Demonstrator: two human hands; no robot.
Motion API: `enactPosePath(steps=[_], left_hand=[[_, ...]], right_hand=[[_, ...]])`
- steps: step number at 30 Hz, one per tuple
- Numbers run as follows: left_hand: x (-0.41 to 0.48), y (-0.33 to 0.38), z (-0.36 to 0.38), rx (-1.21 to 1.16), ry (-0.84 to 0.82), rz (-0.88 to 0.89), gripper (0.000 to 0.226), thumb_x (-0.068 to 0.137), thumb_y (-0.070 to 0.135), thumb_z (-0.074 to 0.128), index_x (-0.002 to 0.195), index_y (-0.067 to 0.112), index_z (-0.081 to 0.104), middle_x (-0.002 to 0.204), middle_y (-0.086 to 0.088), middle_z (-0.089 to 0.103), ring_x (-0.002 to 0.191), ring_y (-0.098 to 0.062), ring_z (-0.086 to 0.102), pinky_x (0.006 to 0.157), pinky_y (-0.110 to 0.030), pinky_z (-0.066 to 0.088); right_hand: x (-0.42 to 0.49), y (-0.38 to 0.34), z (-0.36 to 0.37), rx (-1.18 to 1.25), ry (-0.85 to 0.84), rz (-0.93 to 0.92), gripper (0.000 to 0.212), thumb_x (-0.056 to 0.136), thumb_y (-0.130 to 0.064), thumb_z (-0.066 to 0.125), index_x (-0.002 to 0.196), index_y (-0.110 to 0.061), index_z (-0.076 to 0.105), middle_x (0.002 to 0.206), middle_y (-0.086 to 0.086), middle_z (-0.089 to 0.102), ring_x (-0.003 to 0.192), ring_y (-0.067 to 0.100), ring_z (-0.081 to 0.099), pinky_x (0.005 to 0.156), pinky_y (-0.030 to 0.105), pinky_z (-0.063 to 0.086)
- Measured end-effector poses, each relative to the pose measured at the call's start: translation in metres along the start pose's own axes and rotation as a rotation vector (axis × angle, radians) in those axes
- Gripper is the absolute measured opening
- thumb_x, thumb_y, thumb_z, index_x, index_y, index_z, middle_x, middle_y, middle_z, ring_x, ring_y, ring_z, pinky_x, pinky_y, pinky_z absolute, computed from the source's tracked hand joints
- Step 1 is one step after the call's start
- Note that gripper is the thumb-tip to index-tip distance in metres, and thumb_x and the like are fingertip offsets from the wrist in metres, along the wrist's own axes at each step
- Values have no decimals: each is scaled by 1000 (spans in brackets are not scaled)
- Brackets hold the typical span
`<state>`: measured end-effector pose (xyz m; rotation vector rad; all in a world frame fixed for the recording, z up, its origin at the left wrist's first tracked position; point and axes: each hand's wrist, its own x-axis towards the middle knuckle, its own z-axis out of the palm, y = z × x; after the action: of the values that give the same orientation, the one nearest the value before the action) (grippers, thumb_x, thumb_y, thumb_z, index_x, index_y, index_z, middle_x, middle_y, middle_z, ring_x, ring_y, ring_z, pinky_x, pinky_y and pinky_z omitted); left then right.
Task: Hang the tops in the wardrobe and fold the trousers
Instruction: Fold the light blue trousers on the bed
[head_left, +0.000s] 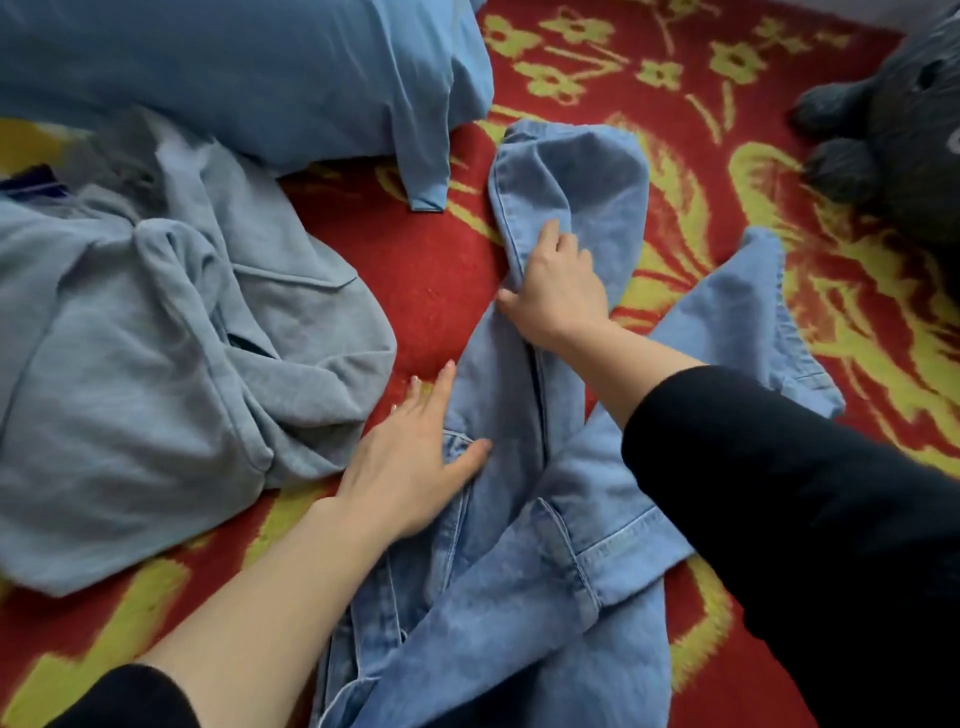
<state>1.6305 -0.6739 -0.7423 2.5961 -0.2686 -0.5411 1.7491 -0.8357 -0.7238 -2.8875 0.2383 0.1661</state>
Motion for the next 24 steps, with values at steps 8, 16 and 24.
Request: enactPosePath(steps=[8,16,24], left_hand=[[0,3,-6,-245,-9,-15,84,81,69,41,150,39,5,158,-6,18,146,-22,14,117,-33,19],[11,30,-18,-155,183,324,69,86,64,22,146,46,-8,155,22,-15,140,1,-23,116,-25,-11],[46,9,37,99,117,187,57,82,66,9,134,60,-13,151,22,-23,134,3,-35,102,-18,-30]], right_hand=[[55,24,-68,1382,236,462,21,85,-18,55,96,-3,64,93,18,70,84,31,69,74,38,60],[71,69,-118,1706,325,375,46,96,-44,49,110,-2,62,109,18,70,95,31,70,82,47,58],[64,158,-6,1005,143,670,34,70,-26,63,101,-11,65,89,7,63,83,18,61,67,32,50]])
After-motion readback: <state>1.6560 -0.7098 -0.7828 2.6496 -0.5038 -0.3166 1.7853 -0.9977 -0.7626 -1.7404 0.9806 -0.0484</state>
